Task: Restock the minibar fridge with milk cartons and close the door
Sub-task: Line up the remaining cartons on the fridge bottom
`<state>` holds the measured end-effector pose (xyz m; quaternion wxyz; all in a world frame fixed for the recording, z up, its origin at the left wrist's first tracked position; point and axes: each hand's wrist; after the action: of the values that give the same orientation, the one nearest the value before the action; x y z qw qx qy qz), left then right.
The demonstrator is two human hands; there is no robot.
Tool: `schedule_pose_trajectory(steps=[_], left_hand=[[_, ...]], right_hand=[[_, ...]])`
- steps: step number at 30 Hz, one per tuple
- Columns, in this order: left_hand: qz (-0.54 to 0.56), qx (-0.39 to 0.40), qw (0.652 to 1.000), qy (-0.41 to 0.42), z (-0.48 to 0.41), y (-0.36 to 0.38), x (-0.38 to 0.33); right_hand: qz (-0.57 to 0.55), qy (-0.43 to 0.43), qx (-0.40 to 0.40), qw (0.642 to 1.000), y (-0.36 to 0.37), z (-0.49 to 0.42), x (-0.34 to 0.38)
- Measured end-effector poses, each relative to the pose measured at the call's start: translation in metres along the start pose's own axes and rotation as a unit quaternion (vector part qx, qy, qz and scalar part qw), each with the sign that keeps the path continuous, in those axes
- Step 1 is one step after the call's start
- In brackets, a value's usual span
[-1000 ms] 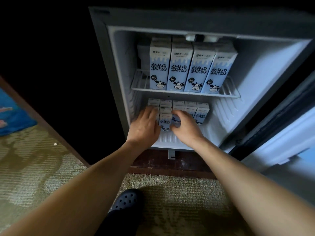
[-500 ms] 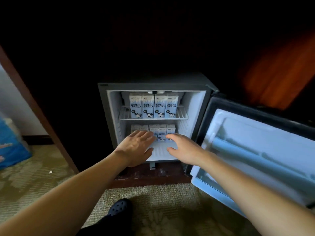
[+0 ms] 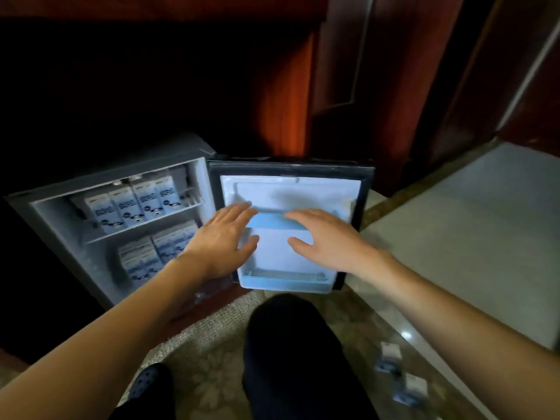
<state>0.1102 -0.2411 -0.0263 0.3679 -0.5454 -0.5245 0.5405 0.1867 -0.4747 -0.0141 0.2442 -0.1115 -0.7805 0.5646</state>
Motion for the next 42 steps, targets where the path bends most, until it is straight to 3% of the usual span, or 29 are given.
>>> schedule_pose_trajectory(steps=[9, 18, 27, 34, 42], left_hand=[[0.015, 0.019, 0.990, 0.141, 0.010, 0.040, -0.140], [-0.041, 0.103, 0.965, 0.239, 0.041, 0.128, -0.239], [-0.050, 0.192, 0.952, 0.235, 0.060, 0.207, -0.292], [-0.065, 0.289, 0.940, 0.169, 0.053, 0.269, -0.287], [-0.076, 0.330, 0.932, 0.130, 0.034, 0.329, -0.284]], right_hand=[[0.004, 0.141, -0.003, 0.990, 0.004, 0.171, -0.054], [-0.020, 0.248, 0.008, 0.969, 0.047, 0.282, -0.086], [-0.059, 0.294, 0.021, 0.954, 0.104, 0.342, -0.104], [-0.120, 0.340, 0.020, 0.933, 0.159, 0.361, -0.129], [-0.124, 0.368, 0.058, 0.920, 0.206, 0.371, -0.162]])
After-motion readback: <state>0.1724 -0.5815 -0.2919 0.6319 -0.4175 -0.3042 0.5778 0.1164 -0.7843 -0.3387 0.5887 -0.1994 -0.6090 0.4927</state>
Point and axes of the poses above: each hand's wrist, its own z-axis away from the middle knuckle, its own y-axis out of the palm, x = y × z, and after that the axes turned 14 degrees about -y, right-handed
